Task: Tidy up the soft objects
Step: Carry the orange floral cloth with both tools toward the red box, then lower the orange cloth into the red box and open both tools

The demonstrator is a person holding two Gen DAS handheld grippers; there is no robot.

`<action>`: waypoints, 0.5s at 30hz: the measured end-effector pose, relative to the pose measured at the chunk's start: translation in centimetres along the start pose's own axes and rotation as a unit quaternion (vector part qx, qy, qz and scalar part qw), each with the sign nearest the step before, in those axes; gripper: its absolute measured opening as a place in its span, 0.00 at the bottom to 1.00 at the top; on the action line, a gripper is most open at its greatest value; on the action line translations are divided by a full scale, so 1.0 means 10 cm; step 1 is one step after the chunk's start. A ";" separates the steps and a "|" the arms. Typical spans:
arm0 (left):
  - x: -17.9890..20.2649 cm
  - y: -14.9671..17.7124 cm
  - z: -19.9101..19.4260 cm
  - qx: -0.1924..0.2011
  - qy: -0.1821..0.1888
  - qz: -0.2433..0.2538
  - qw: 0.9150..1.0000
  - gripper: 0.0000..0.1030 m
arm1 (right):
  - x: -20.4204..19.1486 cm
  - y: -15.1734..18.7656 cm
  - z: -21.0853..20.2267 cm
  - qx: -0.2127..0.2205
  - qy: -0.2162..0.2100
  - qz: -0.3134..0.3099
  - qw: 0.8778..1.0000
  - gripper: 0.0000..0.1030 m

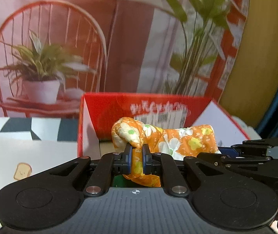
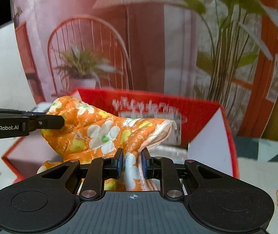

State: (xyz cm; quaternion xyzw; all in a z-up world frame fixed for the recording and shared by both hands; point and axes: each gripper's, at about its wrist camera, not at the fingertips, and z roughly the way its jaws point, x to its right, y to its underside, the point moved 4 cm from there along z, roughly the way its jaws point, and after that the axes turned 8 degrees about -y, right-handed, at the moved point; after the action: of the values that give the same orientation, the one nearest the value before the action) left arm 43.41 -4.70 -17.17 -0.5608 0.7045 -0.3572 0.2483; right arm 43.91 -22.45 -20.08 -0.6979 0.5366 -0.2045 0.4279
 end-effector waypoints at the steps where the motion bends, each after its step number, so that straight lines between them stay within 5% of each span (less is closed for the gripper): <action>1: 0.01 0.01 0.02 -0.007 0.002 0.003 1.000 0.11 | 0.02 0.03 0.03 -0.009 0.000 0.008 1.000 0.17; 8: 0.05 0.09 0.08 -0.027 0.002 0.022 0.999 0.11 | 0.07 0.16 0.07 -0.033 -0.003 0.045 0.998 0.17; 15: 0.01 -0.11 -0.08 0.028 0.000 0.008 1.000 0.11 | 0.05 0.06 -0.03 0.010 0.005 0.031 0.999 0.17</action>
State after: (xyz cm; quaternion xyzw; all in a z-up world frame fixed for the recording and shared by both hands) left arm 43.47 -4.74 -15.83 -0.5481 0.6984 -0.3751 0.2666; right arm 43.53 -23.06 -20.46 -0.6756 0.5585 -0.2000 0.4378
